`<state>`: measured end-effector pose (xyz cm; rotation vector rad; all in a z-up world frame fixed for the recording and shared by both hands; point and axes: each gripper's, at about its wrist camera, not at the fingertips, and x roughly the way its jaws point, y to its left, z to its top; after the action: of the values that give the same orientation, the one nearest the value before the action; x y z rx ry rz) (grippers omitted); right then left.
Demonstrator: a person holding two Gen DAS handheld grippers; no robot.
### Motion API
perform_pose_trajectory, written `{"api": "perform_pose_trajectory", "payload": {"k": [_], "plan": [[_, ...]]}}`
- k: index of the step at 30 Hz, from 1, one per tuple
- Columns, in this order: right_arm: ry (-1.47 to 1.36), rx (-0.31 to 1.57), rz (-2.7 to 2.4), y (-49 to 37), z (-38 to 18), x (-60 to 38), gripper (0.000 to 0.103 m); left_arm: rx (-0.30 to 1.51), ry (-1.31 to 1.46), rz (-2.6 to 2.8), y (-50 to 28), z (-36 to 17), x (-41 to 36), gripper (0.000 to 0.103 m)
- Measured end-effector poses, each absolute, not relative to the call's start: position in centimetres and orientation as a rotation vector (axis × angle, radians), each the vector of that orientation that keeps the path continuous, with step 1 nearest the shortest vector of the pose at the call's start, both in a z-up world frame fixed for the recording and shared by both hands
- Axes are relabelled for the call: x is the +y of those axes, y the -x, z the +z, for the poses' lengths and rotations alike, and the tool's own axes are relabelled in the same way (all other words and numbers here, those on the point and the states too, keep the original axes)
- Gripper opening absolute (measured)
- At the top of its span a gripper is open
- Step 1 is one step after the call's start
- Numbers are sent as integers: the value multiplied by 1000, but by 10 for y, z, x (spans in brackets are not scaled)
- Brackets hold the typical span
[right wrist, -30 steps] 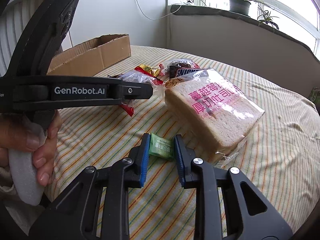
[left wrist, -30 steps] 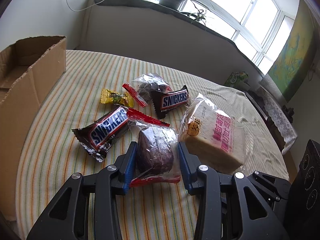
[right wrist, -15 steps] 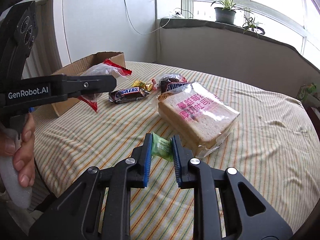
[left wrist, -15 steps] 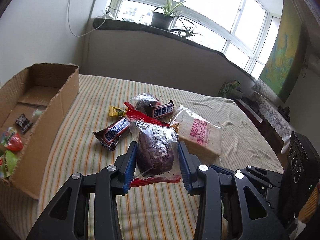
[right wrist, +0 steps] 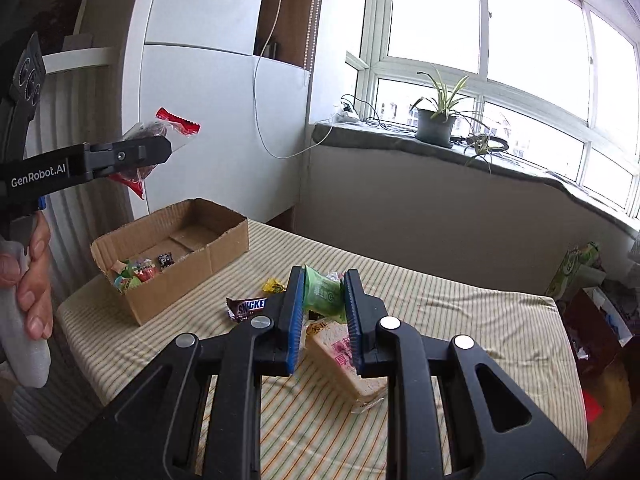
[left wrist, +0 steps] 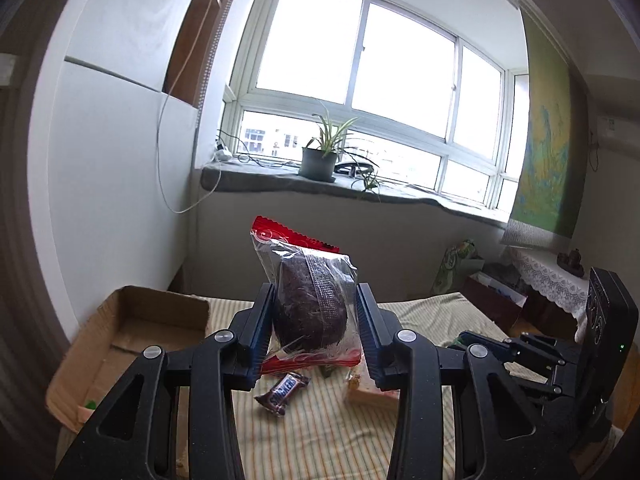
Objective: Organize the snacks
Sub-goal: 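Carry both items into the cardboard box and open both tools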
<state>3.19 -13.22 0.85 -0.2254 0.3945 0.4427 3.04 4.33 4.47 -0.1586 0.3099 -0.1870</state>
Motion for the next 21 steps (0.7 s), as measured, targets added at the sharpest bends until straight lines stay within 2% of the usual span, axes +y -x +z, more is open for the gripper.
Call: {"api": "perform_pose_trajectory", "payload": {"k": [8,21], "plan": [[287,430,493,-38,2,-79,20,340,223,-139,-26,23,87,38],[370,433,762,-54,-19,80,20,412,318,62,-5,-13,205,38]]}}
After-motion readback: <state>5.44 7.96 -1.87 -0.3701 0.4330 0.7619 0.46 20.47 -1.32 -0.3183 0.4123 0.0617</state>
